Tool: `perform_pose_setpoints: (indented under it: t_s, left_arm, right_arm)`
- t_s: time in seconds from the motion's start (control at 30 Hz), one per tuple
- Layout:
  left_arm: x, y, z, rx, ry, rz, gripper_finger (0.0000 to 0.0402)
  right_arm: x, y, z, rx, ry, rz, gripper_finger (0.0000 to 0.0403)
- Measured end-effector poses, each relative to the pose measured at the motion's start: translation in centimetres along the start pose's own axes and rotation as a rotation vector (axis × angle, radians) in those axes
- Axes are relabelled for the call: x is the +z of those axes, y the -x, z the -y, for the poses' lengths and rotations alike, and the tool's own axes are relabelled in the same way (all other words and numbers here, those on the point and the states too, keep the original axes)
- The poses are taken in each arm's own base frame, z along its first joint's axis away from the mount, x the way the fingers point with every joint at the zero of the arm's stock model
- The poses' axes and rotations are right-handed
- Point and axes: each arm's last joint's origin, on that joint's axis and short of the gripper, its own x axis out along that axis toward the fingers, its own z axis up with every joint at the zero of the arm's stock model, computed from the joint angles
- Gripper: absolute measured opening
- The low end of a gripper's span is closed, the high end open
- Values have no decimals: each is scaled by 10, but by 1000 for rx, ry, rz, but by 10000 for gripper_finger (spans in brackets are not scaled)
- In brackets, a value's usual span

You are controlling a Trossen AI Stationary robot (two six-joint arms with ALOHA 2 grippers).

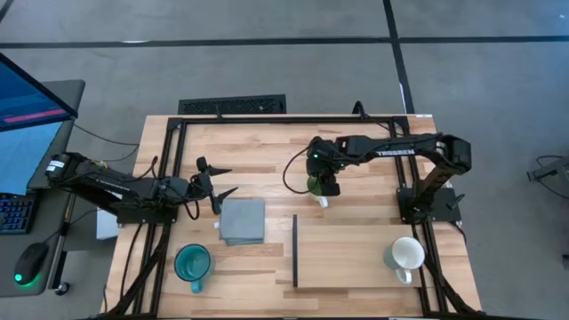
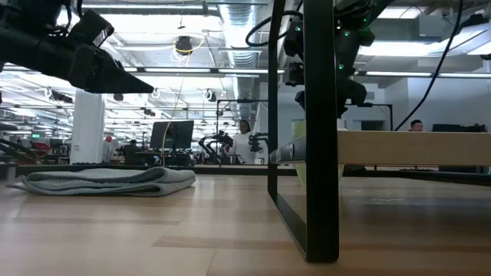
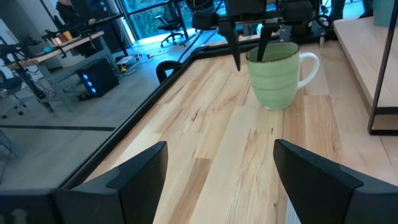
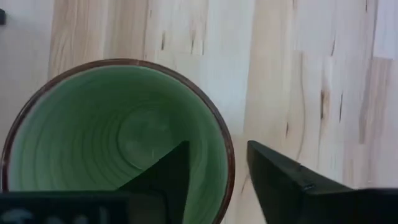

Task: Stack small to large cups/mugs on shelf
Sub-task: Put the green mug on the shelf

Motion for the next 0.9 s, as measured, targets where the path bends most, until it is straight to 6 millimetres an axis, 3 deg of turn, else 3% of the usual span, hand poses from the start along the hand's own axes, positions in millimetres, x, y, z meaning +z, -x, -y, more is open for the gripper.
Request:
perform_pose_setpoints:
  t_s: [0.43,0.7,0.9]
  left_arm:
    - [0,0,0,7,-2,-5,284]
    - [0,0,0,15,-3,-6,284]
    - [0,0,-1,16,-2,-6,284]
  right_arm:
    - [0,2,0,15,4,6,27]
    - [1,6,0,16,-73,-33,24]
    - [11,28,3,14,-217,-80,23]
